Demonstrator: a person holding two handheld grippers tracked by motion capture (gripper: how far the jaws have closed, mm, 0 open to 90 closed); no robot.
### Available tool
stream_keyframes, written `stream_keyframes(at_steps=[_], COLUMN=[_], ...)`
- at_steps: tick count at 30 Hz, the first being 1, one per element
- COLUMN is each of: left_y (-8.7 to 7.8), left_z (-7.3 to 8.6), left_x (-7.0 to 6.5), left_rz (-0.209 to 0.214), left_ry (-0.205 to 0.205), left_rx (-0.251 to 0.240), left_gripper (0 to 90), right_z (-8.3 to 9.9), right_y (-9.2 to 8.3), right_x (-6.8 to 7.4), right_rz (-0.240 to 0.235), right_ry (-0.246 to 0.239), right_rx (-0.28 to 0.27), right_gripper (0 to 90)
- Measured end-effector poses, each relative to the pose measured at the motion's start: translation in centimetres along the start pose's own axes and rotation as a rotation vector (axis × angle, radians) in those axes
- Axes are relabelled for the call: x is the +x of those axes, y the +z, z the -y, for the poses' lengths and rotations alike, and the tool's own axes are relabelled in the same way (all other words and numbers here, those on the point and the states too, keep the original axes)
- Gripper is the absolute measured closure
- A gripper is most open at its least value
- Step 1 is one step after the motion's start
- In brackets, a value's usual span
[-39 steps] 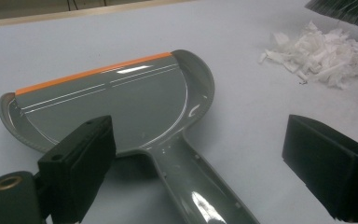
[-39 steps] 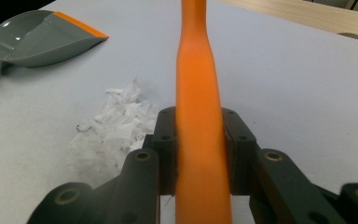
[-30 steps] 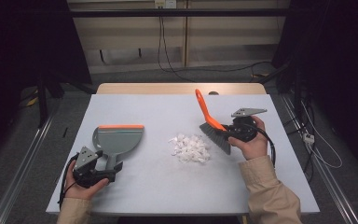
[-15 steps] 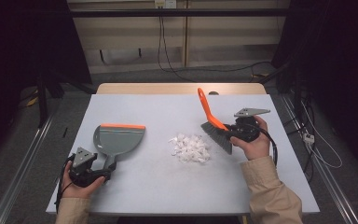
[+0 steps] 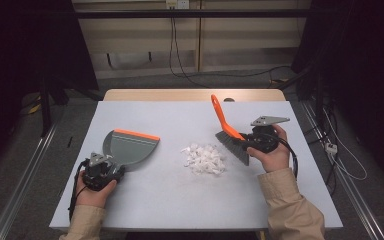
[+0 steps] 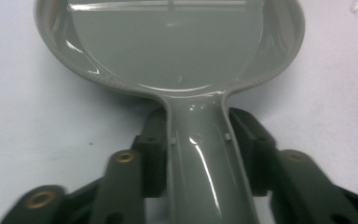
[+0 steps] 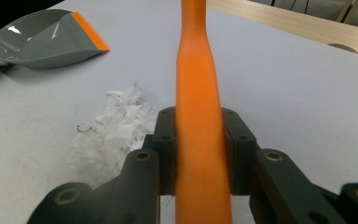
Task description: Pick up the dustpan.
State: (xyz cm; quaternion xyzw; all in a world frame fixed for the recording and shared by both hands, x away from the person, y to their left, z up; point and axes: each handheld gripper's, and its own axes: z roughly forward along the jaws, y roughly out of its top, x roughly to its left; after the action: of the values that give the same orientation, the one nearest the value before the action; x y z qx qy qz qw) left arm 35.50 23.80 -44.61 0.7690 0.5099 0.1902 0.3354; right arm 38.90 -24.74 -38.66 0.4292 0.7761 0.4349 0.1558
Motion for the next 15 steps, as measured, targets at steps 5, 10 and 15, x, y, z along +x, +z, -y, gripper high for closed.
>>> stream_keyframes(at_steps=[5,10,15], left_y=[-0.2,-1.7,-3.6], left_z=[-0.2,-0.7,-0.8], left_x=[0.6,0.7,0.2], left_rz=[0.002,0.037,0.173], left_ry=[0.014,0.085,0.157], left_rx=[-0.014,-0.055,-0.077], left_gripper=[62.7,62.8,62.7], right_z=[0.2,0.2,0.1], right_y=[0.0,-0.1,0.1], right_x=[-0.1,-0.2,-0.1], right_rz=[0.003,0.011,0.011], right_ry=[0.001,0.008,0.004], right_rx=[0.002,-0.011,-0.015], right_gripper=[71.6,71.6,71.6])
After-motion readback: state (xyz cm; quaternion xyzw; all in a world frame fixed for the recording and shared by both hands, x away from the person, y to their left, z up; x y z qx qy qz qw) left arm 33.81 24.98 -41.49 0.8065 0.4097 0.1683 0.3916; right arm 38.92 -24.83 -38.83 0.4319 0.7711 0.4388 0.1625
